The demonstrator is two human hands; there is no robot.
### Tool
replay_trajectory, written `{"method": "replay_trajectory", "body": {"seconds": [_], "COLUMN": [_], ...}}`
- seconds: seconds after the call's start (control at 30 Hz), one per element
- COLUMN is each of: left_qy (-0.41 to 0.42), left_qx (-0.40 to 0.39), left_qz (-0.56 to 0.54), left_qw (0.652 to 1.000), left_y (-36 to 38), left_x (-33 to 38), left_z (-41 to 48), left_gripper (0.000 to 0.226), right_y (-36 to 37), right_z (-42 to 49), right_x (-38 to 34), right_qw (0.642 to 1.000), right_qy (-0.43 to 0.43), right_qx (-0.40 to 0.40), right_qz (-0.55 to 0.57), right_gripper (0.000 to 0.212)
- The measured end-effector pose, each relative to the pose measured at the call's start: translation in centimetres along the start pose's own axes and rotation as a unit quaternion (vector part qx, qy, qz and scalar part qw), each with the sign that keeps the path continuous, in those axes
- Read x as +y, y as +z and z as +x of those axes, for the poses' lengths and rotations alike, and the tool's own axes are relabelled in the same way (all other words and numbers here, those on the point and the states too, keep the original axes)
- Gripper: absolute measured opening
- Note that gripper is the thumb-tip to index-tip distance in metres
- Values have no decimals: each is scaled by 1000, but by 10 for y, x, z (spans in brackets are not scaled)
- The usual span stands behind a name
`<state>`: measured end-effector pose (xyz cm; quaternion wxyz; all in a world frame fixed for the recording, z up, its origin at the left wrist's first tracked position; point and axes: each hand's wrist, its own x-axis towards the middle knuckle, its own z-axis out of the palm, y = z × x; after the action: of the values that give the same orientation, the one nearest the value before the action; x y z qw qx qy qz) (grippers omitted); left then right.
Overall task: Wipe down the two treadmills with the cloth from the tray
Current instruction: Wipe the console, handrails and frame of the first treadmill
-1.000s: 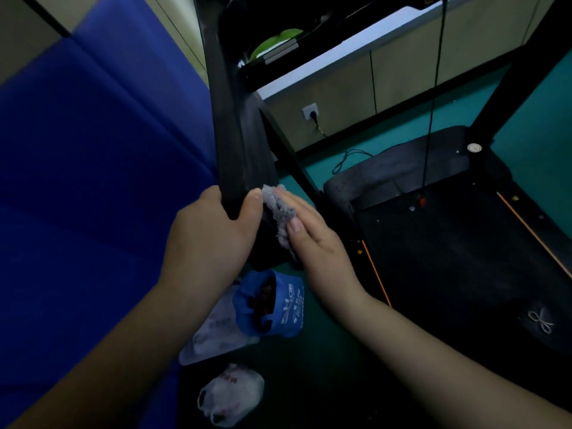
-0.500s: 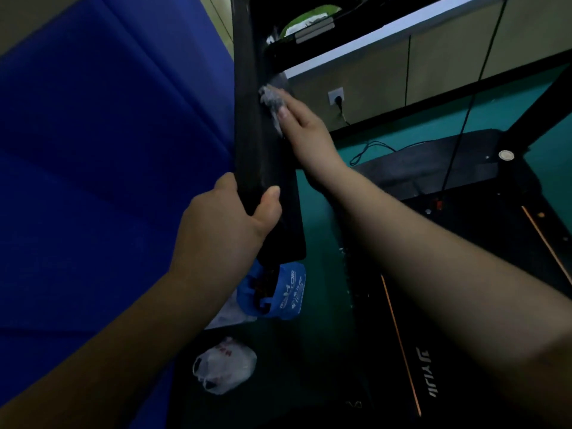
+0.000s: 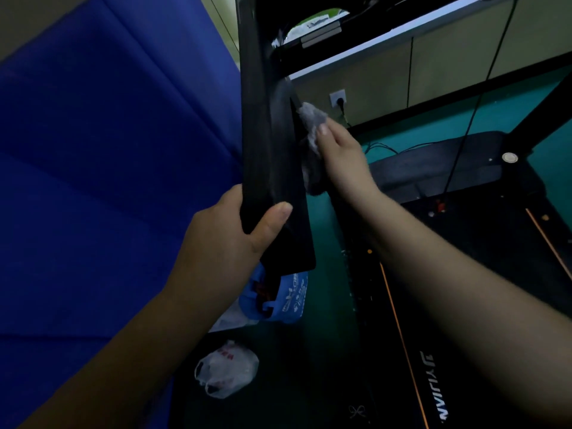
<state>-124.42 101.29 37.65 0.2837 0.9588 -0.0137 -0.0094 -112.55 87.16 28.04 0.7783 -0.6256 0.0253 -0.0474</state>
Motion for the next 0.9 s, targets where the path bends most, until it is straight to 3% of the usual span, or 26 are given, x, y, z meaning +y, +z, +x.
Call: {"method": "replay_trajectory", "body": {"seconds": [0.07,0.13,0.27,0.53,0.77,0.9], "left_qy": [-13,-17,-23,-2,-4,-4], "left_qx": [-48,-76,-54,-46,-42,-32], "left_qz": [-35,-41,-34,-65,-67,-64], "left_qw": [998,996,998,997,997,997], "left_y": [-6,-7,-3,0,3,4], "left_x": [-2,-8,-14,-15,-19,-19], "left_z": [-2,-4,-5,-5,-5,-5], "left_gripper": [29,41,48,60,62,62], "right_y": [-4,1,16,29,7,8], "right_z": [-35,-68,-94,-8,-100,-97], "right_x": [-9,-13,-14,-28,-1,0], "right_qw": [994,982,957,983,990,994], "right_qy": [-91,-173,-244,-135,-108,-75], "right_qx": [-9,-78,-143,-99,-88,-72], "right_qz": [52,14,-65,-76,-19,-13], "right_gripper": [30,36,36,37,41,42]}}
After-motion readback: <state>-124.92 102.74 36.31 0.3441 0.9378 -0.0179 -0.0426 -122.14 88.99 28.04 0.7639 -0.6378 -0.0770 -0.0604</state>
